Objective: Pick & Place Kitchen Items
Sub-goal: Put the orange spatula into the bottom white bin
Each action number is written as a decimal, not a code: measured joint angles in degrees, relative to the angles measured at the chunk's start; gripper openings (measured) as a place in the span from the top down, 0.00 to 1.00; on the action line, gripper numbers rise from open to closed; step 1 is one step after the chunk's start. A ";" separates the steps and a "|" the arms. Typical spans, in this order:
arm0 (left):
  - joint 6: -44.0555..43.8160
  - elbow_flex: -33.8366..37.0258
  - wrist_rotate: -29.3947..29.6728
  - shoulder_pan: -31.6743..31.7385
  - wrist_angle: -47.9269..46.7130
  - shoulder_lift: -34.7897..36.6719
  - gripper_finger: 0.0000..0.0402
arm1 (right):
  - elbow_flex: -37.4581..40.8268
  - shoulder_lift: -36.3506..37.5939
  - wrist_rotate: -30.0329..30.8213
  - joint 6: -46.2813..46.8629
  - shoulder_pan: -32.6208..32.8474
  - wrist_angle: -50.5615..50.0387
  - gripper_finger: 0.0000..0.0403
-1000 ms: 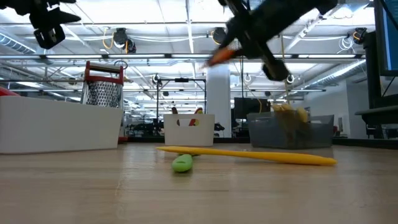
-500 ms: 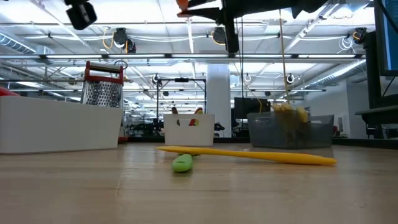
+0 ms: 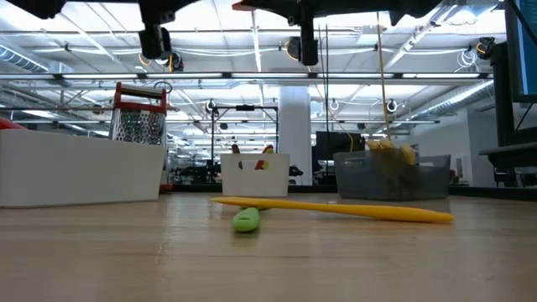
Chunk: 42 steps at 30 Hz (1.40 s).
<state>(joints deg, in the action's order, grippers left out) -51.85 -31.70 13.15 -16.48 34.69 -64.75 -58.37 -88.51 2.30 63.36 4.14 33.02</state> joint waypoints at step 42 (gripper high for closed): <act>-3.57 -7.98 -3.71 7.03 0.00 -12.09 0.81 | -0.06 -0.21 -1.40 -1.09 -2.97 0.94 0.98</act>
<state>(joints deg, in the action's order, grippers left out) -55.42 -39.68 9.44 -9.45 34.69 -76.84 -58.43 -88.72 0.90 62.27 1.17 33.96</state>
